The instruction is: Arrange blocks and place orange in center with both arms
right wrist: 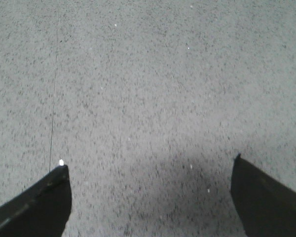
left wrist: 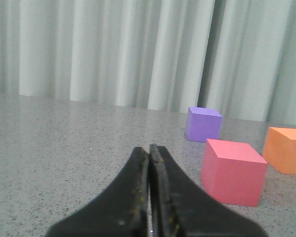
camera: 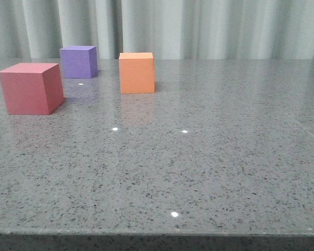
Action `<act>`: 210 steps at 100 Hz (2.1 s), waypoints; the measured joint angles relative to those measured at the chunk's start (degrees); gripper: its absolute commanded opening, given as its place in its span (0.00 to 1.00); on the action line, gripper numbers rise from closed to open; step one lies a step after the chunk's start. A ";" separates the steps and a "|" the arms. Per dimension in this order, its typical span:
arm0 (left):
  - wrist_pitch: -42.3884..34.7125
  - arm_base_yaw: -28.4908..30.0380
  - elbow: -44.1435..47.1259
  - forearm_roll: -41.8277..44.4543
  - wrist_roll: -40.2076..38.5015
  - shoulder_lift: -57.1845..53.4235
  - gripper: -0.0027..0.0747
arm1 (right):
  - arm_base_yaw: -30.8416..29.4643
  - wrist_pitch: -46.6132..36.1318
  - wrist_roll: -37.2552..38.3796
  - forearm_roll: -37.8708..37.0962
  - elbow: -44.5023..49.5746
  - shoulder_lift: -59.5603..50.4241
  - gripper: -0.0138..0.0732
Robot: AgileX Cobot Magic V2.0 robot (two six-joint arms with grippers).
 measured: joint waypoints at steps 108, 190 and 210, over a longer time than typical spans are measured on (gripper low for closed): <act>2.26 0.00 -1.63 -0.29 0.00 0.00 0.01 | -0.22 -21.07 0.00 -2.72 27.26 -30.13 0.08; 44.60 0.00 -53.82 -1.50 0.00 46.17 0.01 | -0.22 -21.07 0.00 -2.76 27.26 -30.13 0.08; 45.46 0.00 -54.63 -0.69 0.00 52.39 0.03 | -0.22 -21.07 0.00 -2.76 27.26 -30.13 0.08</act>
